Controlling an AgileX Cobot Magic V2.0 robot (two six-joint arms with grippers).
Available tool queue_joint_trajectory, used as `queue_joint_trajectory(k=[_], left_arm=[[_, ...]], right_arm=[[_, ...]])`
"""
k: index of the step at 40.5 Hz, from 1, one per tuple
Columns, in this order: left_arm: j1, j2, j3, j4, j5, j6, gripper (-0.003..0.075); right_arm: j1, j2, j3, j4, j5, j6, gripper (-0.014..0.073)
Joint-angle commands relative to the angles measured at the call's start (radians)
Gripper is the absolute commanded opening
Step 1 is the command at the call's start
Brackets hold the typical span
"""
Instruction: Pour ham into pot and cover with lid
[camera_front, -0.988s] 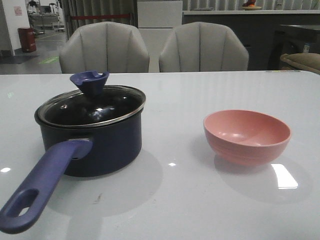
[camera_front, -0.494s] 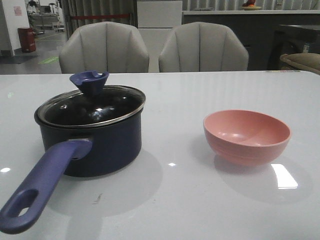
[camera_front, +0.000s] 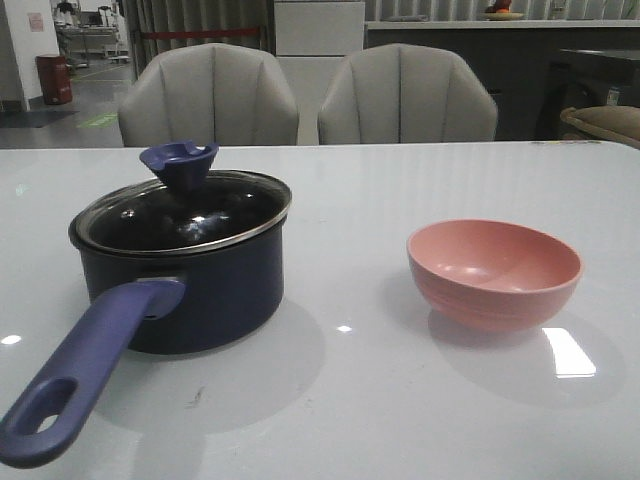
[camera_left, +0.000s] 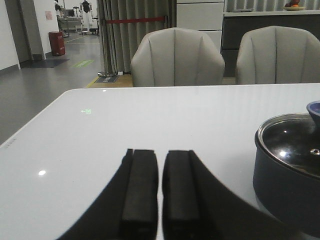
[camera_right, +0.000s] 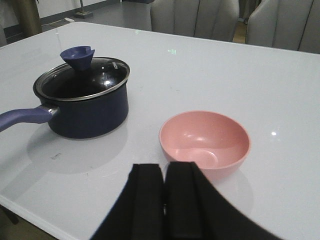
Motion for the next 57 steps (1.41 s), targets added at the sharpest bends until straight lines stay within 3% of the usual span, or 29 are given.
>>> queue_joint_trajectory(k=[1,17,23,36,39,51,57], left_arm=[[-0.001,-0.018,0.022,0.001,-0.081,-0.009,0.0130],[-0.001,-0.018,0.022,0.001,-0.081,-0.009,0.0130],[-0.001,-0.018,0.022,0.001,-0.081,-0.009,0.0130],[-0.001,-0.018,0.022,0.001,-0.081,-0.009,0.0130],[-0.001,-0.018,0.022,0.001,-0.081,-0.009,0.0130],[-0.001,-0.018,0.022,0.001,-0.081,-0.009,0.0130],[-0.001,-0.018,0.022,0.001,-0.081,-0.009,0.0130]], right_arm=[[0.000,0.011,-0.028,0.013,-0.070,-0.010,0.0138],[0.000,0.011,-0.028,0.012,-0.073,-0.010,0.0138],[-0.003,0.011,-0.026,-0.096,-0.124,0.000,0.0138],[-0.200,-0.054,0.073,-0.480,-0.257,0.399,0.0138],[-0.221,-0.087,0.107,-0.532,-0.284,0.441,0.0138],[-0.222,-0.148,0.221,-0.548,-0.449,0.439,0.0138],[-0.222,-0.148,0.219,-0.547,-0.460,0.439,0.0138]])
